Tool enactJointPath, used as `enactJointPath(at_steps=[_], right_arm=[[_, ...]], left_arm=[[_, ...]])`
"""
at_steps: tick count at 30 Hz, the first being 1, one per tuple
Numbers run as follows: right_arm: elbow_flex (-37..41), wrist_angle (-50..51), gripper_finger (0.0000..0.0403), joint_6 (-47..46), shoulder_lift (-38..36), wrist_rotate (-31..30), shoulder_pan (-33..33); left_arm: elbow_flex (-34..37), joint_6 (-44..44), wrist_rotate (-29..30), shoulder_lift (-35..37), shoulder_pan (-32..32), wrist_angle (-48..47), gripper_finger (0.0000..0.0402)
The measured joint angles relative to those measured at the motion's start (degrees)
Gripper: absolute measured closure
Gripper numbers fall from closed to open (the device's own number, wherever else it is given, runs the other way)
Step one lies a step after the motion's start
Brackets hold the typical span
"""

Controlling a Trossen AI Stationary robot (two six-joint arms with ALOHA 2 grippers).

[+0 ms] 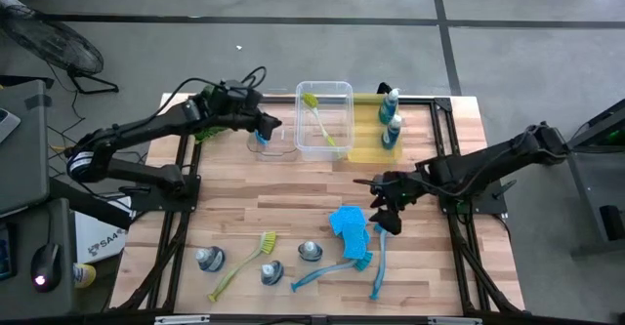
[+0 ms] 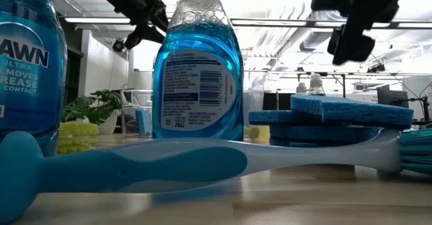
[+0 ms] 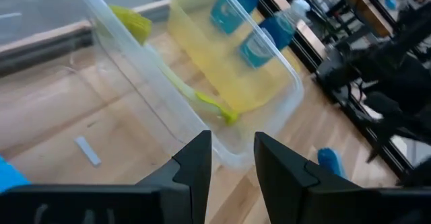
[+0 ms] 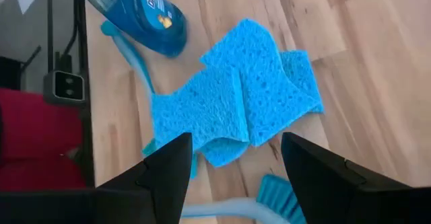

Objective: Pick & Place Kitchen Sink Supplies
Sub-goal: Put the sponge into the transparent bin

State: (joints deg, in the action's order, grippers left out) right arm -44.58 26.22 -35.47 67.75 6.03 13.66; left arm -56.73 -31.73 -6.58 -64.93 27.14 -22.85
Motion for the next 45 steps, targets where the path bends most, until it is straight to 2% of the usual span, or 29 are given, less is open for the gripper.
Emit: enactJointPath(at_steps=[5, 9, 14, 21, 29, 37, 45], right_arm=[[6.90, -13.46, 0.0181, -0.45, 0.00, -2.02, 1.60], [10.22, -18.46, 0.0181, -0.41, 0.08, -4.88, 3.19], [11.04, -19.37, 0.0181, 2.20, 0.99, -7.59, 5.49], [11.01, -23.13, 0.0181, 5.82, 5.86, -11.77, 7.67], [11.01, -25.02, 0.0185, 5.96, 10.00, -12.49, 8.64], [10.99, -25.76, 0.0232, 5.60, 11.79, -11.90, 8.64], [10.99, -25.69, 0.0304, 4.33, 11.75, -12.96, 8.64]], left_arm=[[0.00, -0.03, 1.05, -0.07, -2.15, 0.00, 0.0291], [0.00, -0.04, 2.70, -0.07, -3.29, 0.00, 0.0291], [0.00, -0.24, 2.71, -0.07, -3.28, -0.07, 0.0291], [0.00, -0.26, 2.71, -0.07, -3.26, -0.26, 0.0291], [0.00, -0.35, 2.71, -0.07, -3.24, -0.46, 0.0291], [0.00, -0.13, 3.06, -0.07, -3.24, -0.79, 0.0291], [0.00, 0.00, 3.30, -0.07, -3.24, -0.87, 0.0291]])
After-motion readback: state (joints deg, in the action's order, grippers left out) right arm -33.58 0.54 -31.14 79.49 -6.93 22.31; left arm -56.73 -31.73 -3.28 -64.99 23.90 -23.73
